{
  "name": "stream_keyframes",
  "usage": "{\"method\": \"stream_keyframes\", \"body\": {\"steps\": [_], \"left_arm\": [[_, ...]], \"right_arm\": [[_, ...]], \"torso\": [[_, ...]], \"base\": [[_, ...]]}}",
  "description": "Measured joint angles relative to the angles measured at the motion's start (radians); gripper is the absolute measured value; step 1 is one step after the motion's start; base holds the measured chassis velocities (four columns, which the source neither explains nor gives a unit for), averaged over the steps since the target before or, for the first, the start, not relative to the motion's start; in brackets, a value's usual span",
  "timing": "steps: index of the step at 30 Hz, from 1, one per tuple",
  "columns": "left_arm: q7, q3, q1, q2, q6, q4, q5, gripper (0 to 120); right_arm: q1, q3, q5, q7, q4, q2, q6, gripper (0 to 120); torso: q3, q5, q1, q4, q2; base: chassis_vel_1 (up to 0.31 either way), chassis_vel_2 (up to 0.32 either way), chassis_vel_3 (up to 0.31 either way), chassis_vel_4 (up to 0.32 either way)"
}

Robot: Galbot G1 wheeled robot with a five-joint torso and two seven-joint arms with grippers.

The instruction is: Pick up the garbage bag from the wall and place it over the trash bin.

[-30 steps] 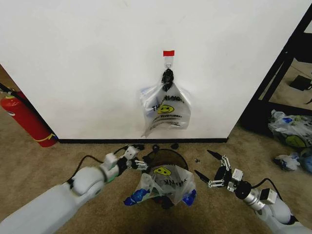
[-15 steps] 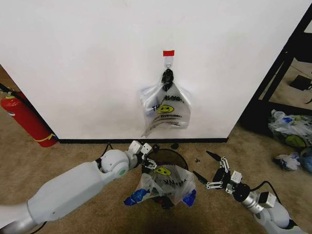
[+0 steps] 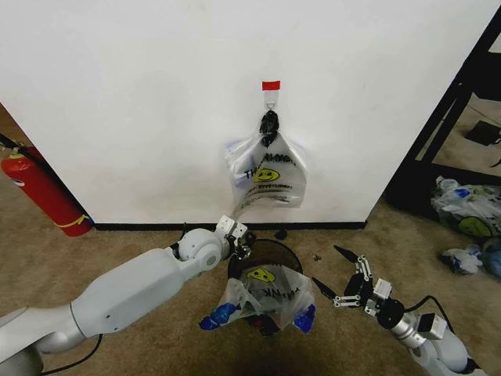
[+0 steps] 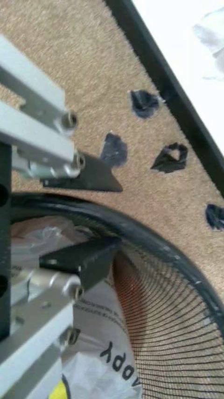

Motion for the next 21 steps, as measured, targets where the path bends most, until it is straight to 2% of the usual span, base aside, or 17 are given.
{"method": "stream_keyframes", "body": {"steps": [3,4,6,8,9,10,14,17,19,20,21], "left_arm": [[-0.019,-0.001,0.005,-0.002,-0.001,-0.002,-0.019,22],[-0.044,-0.007,0.013,-0.005,-0.002,-0.007,-0.047,15],[-0.061,-0.014,0.021,-0.005,-0.003,-0.013,-0.068,10],[-0.14,-0.049,0.054,-0.006,-0.006,-0.041,-0.138,5],[-0.215,-0.078,0.08,-0.003,-0.006,-0.073,-0.195,4],[-0.215,-0.078,0.08,-0.003,-0.006,-0.073,-0.195,4],[-0.315,-0.188,0.176,0.025,-0.005,-0.172,-0.285,4],[-0.357,-0.368,0.32,0.041,-0.038,-0.251,-0.304,4],[-0.359,-0.392,0.34,0.041,-0.044,-0.258,-0.304,4],[-0.363,-0.47,0.413,0.034,-0.07,-0.279,-0.297,4],[-0.363,-0.486,0.43,0.031,-0.075,-0.283,-0.295,4]], "right_arm": [[0.001,-0.001,0.002,0.0,-0.002,0.0,0.001,100],[0.004,-0.004,0.005,0.0,-0.004,0.001,0.001,100],[0.006,-0.006,0.008,0.0,-0.005,0.001,0.001,100],[0.012,-0.012,0.016,0.002,-0.006,0.0,0.001,100],[0.019,-0.015,0.021,0.003,-0.007,-0.001,0.0,100],[0.019,-0.015,0.021,0.003,-0.007,-0.001,0.0,100],[0.033,-0.021,0.036,0.007,-0.014,-0.003,-0.003,100],[0.042,-0.025,0.046,0.008,-0.021,-0.004,-0.004,100],[0.043,-0.026,0.047,0.008,-0.022,-0.004,-0.004,100],[0.047,-0.027,0.05,0.008,-0.026,-0.005,-0.004,100],[0.048,-0.027,0.051,0.008,-0.027,-0.005,-0.004,100]], "torso": [[0.0,0.0,0.0,0.0,0.0],[0.0,0.0001,0.0,0.0,0.0],[0.0,0.0001,0.0,-0.0001,0.0],[0.0,-0.0003,0.0,-0.0005,0.0],[0.0,-0.0001,0.0,-0.0004,0.0],[0.0,-0.0001,0.0,-0.0004,0.0],[0.0,-0.0001,0.0,0.0003,0.0],[0.0,-0.0001,0.0,0.0,0.0],[0.0,-0.0001,0.0,0.0001,0.0],[0.0,0.0001,0.0,0.0002,0.0],[0.0,0.0001,0.0,0.0003,0.0]], "base": [[0.0,0.0,0.0,0.0],[0.0,0.0,0.0,0.0],[0.0,0.0,0.0,0.0],[0.0,0.0,0.0,0.0],[0.0,0.0,0.0,0.0],[0.0,0.0,0.0,0.0],[0.0,0.0,0.0,0.0],[0.0,0.0,0.0,0.0],[0.0,0.0,0.0,0.0],[0.0,0.0,0.0,0.0],[0.0,0.0,0.0,0.0]]}}
